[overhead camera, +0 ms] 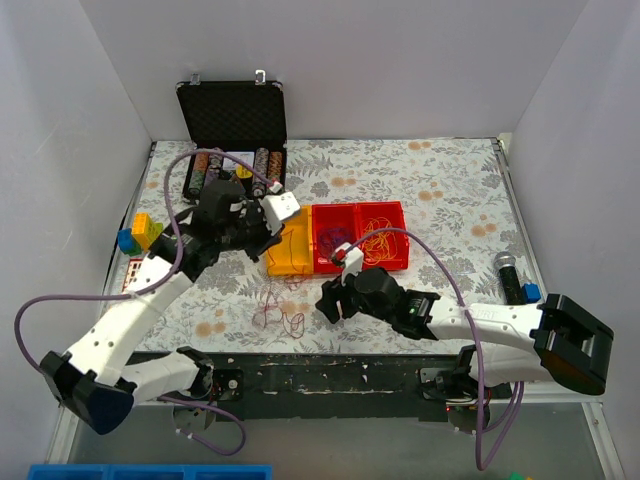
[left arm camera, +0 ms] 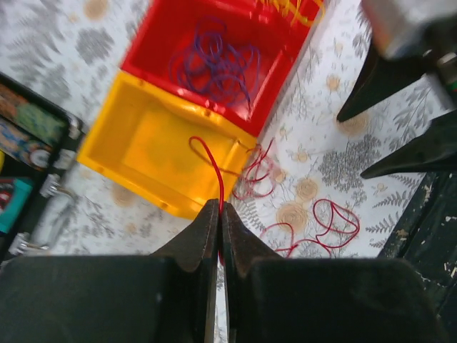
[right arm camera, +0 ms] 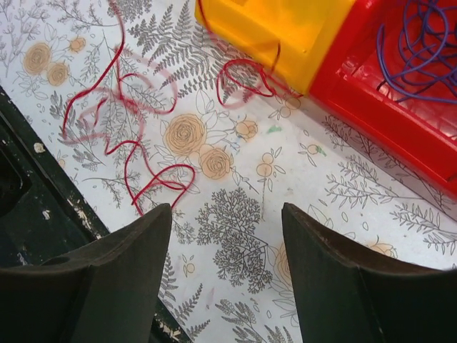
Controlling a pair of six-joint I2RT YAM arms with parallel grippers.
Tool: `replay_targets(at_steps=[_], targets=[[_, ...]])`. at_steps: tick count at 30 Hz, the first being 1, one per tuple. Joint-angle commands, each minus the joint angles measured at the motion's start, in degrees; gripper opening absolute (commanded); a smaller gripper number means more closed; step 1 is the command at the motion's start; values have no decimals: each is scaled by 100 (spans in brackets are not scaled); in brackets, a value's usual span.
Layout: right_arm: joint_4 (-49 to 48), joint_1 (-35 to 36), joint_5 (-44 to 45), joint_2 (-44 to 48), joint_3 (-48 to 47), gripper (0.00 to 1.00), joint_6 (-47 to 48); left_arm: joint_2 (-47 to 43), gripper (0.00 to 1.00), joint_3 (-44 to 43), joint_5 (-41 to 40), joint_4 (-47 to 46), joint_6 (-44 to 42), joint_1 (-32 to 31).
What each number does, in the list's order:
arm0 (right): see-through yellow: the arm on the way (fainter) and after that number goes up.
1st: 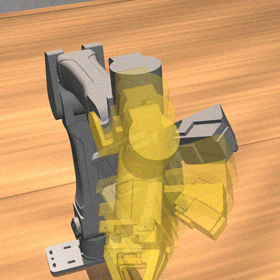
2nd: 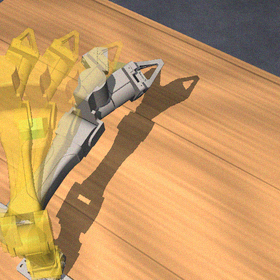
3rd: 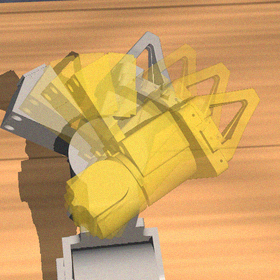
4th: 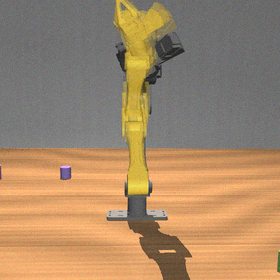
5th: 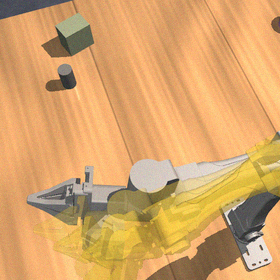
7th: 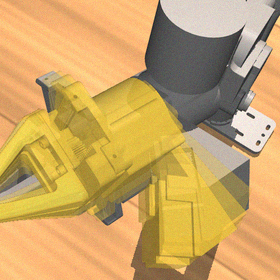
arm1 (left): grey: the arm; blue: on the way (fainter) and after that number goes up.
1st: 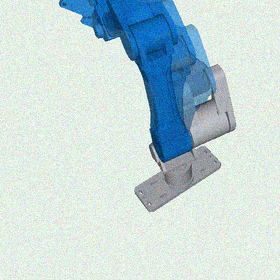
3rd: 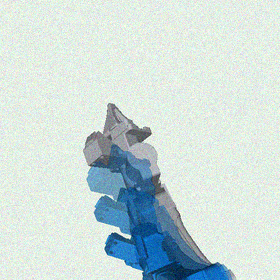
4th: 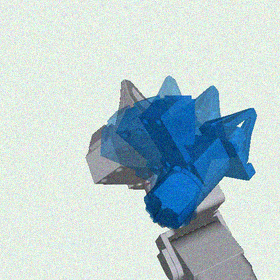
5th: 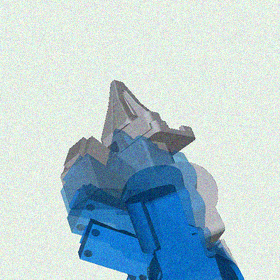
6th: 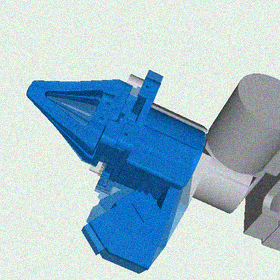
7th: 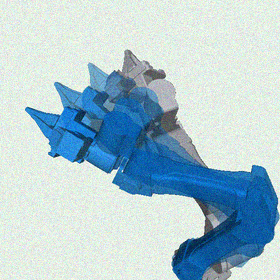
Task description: Untangle the cables
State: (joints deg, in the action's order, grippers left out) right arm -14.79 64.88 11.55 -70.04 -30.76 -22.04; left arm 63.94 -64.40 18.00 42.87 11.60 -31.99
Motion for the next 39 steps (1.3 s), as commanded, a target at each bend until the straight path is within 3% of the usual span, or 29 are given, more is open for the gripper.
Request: replay_targets(at_steps=[1,10,14,20,29,36,39], targets=[[-490,-11,-30,-97,-421,73,279,-373,0,-862,397,967,-306,17],[-1017,-19,-188,-176,-633,76,587,-734,0,-1935,468,1346,-685,17],[-1727,15,-408,-325,-589,78,535,-708,0,-2243,529,1364,-615,17],[-3073,410,-505,-879,-518,79,473,-752,0,-2454,354,1171,-544,17],[-3742,859,-487,-1863,-948,79,332,-673,0,-2788,204,1294,-606,17],[-3821,965,320,-2821,-1484,79,674,-523,0,-3201,151,1408,-360,17],[-3531,1070,1119,-3085,-1818,76,894,-392,0,-3403,265,1566,-193,17]])
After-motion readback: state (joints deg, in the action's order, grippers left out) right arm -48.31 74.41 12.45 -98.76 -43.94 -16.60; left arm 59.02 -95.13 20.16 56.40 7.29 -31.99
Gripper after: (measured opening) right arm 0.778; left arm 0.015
